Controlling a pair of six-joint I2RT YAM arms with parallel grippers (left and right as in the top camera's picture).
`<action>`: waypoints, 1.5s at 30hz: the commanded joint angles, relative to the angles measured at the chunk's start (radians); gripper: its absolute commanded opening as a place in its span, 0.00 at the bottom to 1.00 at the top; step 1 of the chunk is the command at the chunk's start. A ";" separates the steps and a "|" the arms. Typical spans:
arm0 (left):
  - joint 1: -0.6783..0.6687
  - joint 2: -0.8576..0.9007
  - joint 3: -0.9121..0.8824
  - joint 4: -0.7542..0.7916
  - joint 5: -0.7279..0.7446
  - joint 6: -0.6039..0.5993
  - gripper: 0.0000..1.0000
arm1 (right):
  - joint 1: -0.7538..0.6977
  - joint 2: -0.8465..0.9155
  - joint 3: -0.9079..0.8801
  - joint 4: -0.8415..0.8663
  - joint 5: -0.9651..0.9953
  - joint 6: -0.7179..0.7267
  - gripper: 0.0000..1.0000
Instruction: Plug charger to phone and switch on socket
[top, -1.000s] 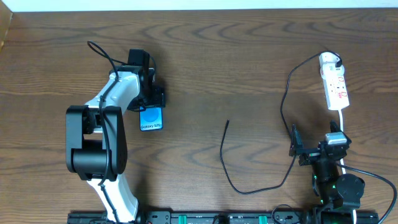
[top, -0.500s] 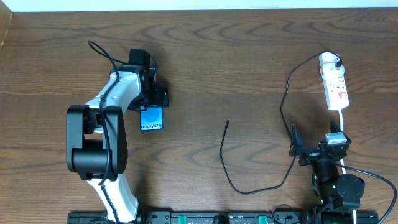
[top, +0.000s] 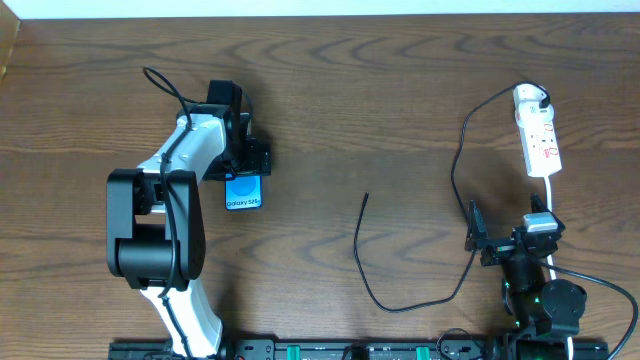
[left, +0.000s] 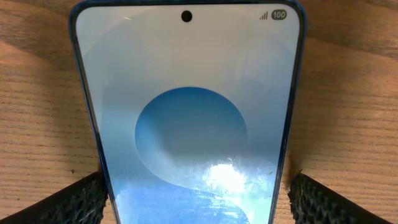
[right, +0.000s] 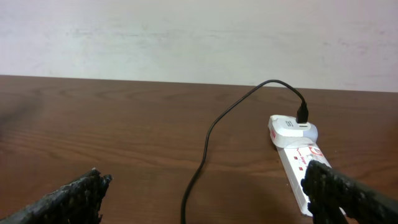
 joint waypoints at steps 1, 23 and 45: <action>0.000 0.062 -0.025 -0.010 0.050 -0.013 0.93 | 0.007 -0.007 -0.002 -0.005 0.000 -0.012 0.99; 0.000 0.118 -0.025 -0.011 0.019 -0.013 0.93 | 0.007 -0.007 -0.002 -0.004 0.000 -0.012 0.99; 0.000 0.118 -0.025 -0.019 0.020 -0.013 0.78 | 0.007 -0.007 -0.002 -0.005 0.000 -0.012 0.99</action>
